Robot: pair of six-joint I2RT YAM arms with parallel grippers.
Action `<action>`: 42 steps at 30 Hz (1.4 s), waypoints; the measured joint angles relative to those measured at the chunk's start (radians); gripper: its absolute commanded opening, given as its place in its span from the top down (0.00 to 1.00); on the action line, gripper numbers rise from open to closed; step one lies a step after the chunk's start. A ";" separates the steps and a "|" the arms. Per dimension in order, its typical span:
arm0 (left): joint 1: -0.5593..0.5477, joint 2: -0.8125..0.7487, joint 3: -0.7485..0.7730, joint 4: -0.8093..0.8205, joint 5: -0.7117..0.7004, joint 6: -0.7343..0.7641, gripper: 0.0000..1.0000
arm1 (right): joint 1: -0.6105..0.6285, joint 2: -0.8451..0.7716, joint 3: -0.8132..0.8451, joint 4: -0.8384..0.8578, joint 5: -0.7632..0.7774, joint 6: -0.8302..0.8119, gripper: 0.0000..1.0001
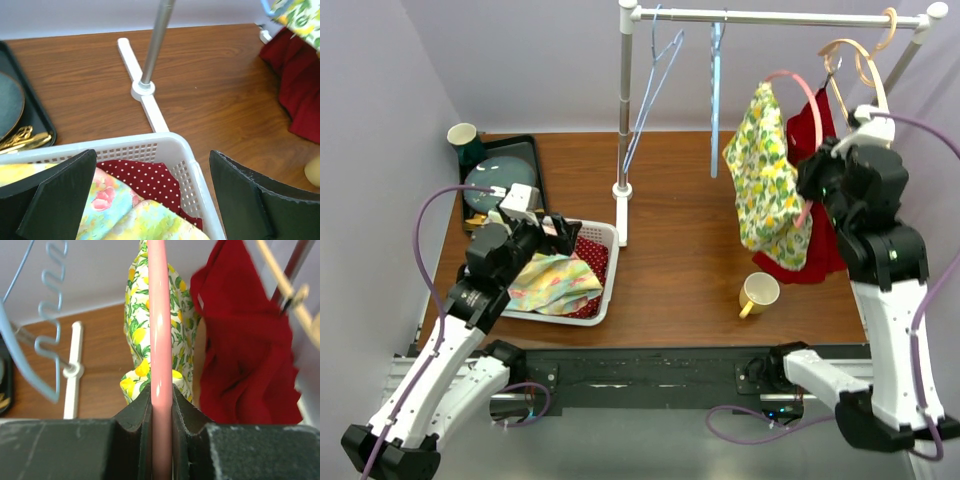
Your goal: Remove the skirt from the hanger
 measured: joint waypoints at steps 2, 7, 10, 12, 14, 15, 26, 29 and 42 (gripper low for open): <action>0.000 -0.007 0.000 0.000 0.042 0.018 0.00 | 0.000 -0.068 -0.053 -0.030 -0.033 0.057 1.00; 0.000 -0.034 0.011 -0.021 0.122 0.055 0.00 | 0.000 -0.197 -0.123 -0.087 -0.102 0.166 1.00; 0.000 -0.042 0.043 -0.031 0.183 0.061 0.00 | 0.000 -0.254 -0.167 -0.084 -0.122 0.201 1.00; -0.003 -0.037 0.077 -0.029 0.238 0.060 0.00 | 0.000 -0.278 -0.191 -0.084 -0.132 0.214 1.00; -0.018 -0.030 0.102 -0.018 0.273 0.060 0.00 | 0.000 -0.294 -0.210 -0.084 -0.147 0.228 1.00; -0.033 -0.028 0.109 -0.013 0.280 0.061 0.00 | 0.000 -0.301 -0.219 -0.084 -0.153 0.233 1.00; -0.467 0.138 0.176 0.014 0.073 0.149 0.00 | 0.000 -0.359 -0.305 -0.067 -0.204 0.284 1.00; -0.613 0.194 0.180 0.078 -0.016 0.167 0.00 | 0.000 -0.376 -0.327 -0.052 -0.224 0.306 1.00; -0.819 0.549 0.399 0.230 -0.070 0.263 0.00 | 0.000 -0.425 -0.392 0.047 -0.280 0.409 1.00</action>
